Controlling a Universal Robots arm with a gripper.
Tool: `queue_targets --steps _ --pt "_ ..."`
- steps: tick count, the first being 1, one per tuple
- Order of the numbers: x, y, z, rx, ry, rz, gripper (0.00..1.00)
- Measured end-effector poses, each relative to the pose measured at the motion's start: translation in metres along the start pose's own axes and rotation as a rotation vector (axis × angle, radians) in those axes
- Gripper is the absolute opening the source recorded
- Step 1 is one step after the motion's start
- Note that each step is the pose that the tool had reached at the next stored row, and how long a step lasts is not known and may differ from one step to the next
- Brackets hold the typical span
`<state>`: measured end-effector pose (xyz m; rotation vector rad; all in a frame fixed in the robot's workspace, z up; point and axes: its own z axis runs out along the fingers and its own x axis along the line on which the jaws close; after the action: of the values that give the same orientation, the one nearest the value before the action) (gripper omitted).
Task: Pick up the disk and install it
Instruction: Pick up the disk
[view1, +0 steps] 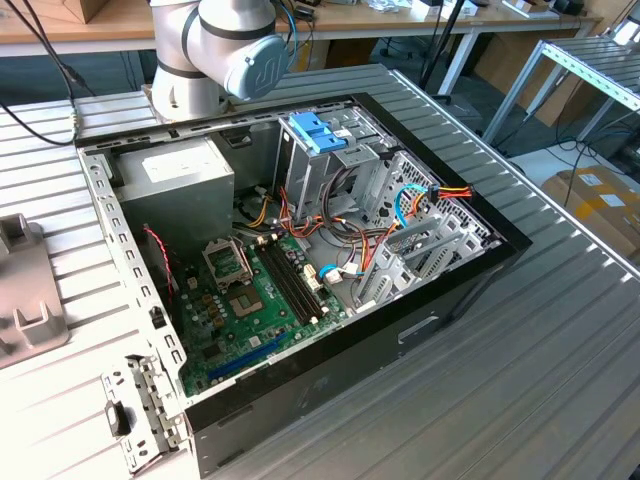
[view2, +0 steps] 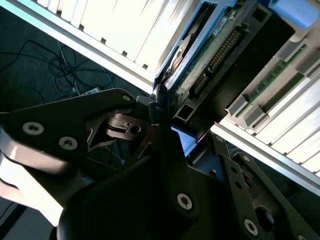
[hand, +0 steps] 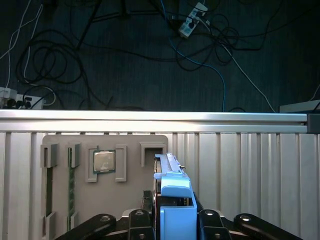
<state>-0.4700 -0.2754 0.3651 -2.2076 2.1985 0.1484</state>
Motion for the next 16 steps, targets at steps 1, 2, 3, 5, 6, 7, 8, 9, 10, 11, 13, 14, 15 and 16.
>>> queue_targets --steps 1,2,3,5,6,7,8,9,10,11,13,14,15,16 --pt "-0.0001 0.0 -0.0009 0.0 0.0 0.0 0.37" --pt "-0.0001 0.0001 -0.0014 0.0 0.0 0.0 0.37" --pt "-0.0001 0.0001 -0.0015 0.0 0.0 0.0 0.37" --pt "-0.0001 0.0001 -0.0018 -0.0001 0.0001 0.0 0.37" --pt "-0.0002 0.0001 -0.002 -0.0001 0.0001 0.0 0.37" --pt "-0.0002 0.0001 -0.0022 -0.0001 0.0 0.0 0.37" --pt "-0.0002 0.0002 -0.0027 -0.0003 0.0001 0.0 0.37" --pt "-0.0003 0.0002 -0.0031 -0.0001 0.0001 0.0 0.37" --pt "-0.0003 0.0002 -0.0033 0.0 0.0 0.0 0.37" --pt "-0.0003 0.0002 -0.0036 0.0 0.0 0.0 0.37" --pt "-0.0003 0.0002 -0.004 0.0 0.0 0.0 0.37" --pt "-0.0004 0.0002 -0.0043 0.0 0.0 0.0 0.37" --pt "-0.0004 0.0002 -0.0044 0.0 0.0 0.0 0.37" --pt "-0.0004 0.0002 -0.0047 -0.0001 0.0 0.0 0.37"
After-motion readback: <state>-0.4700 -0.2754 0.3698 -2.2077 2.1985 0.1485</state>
